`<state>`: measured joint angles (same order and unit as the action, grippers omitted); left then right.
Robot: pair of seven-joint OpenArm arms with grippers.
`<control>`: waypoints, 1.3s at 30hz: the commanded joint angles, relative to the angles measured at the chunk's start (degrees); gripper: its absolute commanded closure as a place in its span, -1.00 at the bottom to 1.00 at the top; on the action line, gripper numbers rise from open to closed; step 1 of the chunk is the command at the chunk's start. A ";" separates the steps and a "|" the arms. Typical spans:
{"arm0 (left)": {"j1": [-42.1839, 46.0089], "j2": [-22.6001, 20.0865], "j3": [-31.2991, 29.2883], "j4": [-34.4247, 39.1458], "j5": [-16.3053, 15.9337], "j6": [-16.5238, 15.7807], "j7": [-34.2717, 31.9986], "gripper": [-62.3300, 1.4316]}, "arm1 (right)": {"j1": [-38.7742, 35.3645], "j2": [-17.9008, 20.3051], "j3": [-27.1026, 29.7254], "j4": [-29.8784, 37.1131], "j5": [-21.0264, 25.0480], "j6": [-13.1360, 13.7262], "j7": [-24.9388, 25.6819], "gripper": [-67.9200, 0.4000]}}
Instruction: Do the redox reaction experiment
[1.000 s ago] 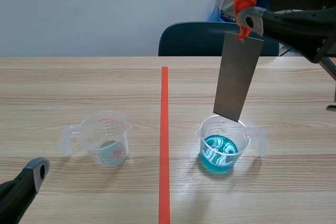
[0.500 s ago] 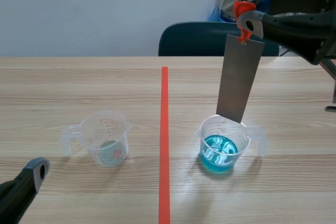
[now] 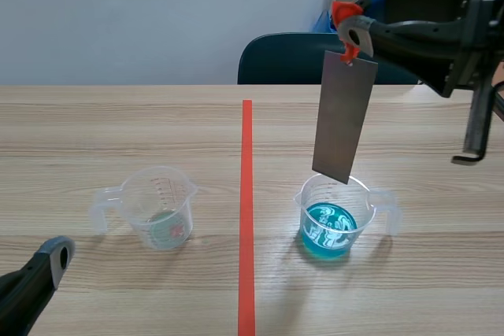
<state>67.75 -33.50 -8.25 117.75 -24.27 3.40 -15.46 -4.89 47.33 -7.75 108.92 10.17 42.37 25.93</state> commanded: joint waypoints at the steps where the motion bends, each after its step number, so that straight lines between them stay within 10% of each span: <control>1: -0.17 0.31 0.39 1.03 0.00 0.09 -1.03 -1.00 | 2.62 -0.42 -1.42 0.63 0.55 0.35 0.17 0.96; 39: -0.17 0.31 0.39 1.03 0.00 0.09 -1.44 -1.00 | 34.18 -25.75 -36.79 -9.16 0.57 0.35 -15.74 0.96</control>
<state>67.64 -33.50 -8.23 117.75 -24.27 3.40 -15.68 27.79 21.82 -44.97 99.50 9.89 42.37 9.54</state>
